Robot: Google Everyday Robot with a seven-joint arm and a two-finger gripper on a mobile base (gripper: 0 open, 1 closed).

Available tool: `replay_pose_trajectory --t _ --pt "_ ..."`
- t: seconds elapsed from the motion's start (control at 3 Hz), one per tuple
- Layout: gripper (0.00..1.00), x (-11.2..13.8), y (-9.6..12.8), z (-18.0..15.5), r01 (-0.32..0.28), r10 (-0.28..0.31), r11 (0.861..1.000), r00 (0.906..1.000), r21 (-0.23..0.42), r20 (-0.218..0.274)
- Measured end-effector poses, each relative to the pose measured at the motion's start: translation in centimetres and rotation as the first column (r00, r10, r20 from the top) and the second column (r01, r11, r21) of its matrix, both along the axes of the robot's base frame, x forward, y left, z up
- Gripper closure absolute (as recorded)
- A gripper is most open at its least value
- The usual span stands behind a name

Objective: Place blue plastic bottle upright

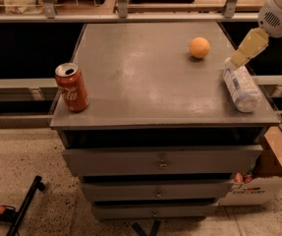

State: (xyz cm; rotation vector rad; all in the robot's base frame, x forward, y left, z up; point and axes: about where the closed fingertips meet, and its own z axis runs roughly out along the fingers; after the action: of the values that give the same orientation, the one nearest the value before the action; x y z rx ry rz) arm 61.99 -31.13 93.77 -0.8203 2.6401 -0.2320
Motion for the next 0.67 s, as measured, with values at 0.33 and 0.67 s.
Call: replay_pose_trajectory --t 0.33,0.67 --pt "0.0 2.04 0.21 -3.44 0.118 -0.116 0.992 0.9916 0.045 -0.058" --pt "0.0 2.28 0.2 -4.04 0.14 -0.137 0.989 0.9885 0.051 -0.065"
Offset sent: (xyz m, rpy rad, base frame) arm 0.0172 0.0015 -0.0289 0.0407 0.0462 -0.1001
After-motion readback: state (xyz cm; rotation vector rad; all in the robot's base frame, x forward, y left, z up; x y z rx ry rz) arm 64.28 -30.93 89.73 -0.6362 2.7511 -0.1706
